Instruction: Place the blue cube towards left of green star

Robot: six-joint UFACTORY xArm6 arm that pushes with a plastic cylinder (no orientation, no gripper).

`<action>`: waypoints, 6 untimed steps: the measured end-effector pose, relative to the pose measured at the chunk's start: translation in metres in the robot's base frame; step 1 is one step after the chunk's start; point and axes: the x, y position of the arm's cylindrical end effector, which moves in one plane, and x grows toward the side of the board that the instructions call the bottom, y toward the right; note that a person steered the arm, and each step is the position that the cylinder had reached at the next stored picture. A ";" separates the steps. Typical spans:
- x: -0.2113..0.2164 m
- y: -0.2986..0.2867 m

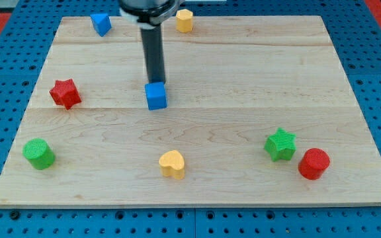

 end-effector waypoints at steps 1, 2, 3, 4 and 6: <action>0.024 -0.031; 0.053 -0.068; 0.056 -0.036; 0.027 -0.036; 0.076 0.071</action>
